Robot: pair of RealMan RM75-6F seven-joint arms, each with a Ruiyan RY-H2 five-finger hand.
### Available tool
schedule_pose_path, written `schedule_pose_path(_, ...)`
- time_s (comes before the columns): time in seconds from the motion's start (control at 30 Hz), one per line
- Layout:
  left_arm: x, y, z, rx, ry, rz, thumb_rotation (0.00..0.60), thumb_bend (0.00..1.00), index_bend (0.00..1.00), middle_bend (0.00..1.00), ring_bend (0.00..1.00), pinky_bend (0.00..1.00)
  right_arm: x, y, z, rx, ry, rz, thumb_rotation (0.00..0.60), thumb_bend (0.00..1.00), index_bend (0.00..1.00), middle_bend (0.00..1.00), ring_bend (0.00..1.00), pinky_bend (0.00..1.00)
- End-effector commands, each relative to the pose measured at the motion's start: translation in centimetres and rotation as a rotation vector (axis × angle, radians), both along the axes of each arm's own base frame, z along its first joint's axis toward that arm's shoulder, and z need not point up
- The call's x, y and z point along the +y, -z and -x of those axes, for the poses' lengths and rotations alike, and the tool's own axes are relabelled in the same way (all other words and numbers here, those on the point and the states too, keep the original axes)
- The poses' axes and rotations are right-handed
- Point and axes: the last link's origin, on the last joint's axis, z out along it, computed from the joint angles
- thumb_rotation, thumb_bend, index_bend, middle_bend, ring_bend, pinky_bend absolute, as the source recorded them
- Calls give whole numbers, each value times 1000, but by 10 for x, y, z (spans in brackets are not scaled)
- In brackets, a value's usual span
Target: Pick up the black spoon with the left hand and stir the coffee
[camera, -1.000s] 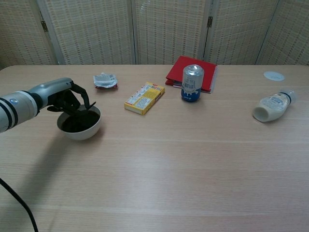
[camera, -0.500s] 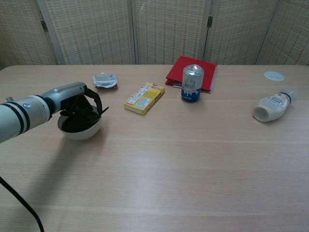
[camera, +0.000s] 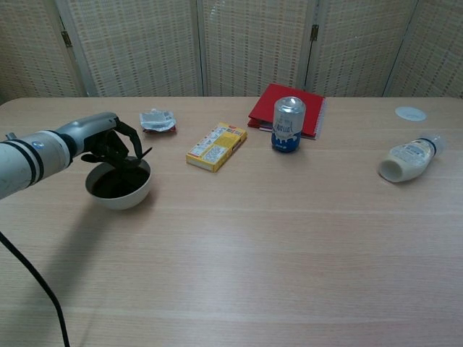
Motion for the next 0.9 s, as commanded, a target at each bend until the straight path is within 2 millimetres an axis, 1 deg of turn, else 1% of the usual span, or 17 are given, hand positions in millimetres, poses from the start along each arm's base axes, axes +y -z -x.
schedule_pose_path(0.03, -6, -6, 6, 12, 4, 3, 600, 516, 655, 919, 909, 1000, -1, 0, 0, 1, -3, -3, 600, 127, 0, 95, 164, 79)
schedule_pose_path(0.23, -18, -9, 11, 12, 14, 33, 600, 516, 655, 919, 909, 1000, -2, 1, 0, 1, 0, -6, 600, 127, 0, 95, 164, 79)
schedule_pose_path(0.33, -24, -5, 8, 5, 26, 54, 600, 516, 654, 919, 909, 1000, -2, 1, 0, 2, 0, -7, 600, 126, 0, 95, 164, 79)
schedule_pose_path(0.43, -27, 0, 1, -2, 44, 76, 600, 516, 653, 919, 909, 1000, -1, 1, 0, 2, 1, -5, 600, 127, 0, 95, 164, 79)
schedule_pose_path(0.53, -25, 4, -5, -5, 54, 82, 600, 516, 654, 919, 909, 1000, 0, 0, 1, 2, 4, -2, 600, 127, 0, 95, 164, 79)
schedule_pose_path(0.7, -16, 10, -16, -9, 63, 72, 600, 516, 654, 919, 909, 1000, 1, 0, 2, 0, 8, 0, 600, 126, 0, 95, 164, 79)
schedule_pose_path(0.8, -8, 12, -17, 14, 63, 47, 600, 516, 656, 919, 909, 1000, 1, 0, 2, 1, 8, -1, 600, 126, 0, 95, 164, 79)
schedule_pose_path(0.9, -2, 9, -14, 17, 44, 30, 600, 516, 656, 919, 909, 1000, 1, -1, 1, -1, 6, 1, 600, 126, 0, 95, 164, 79)
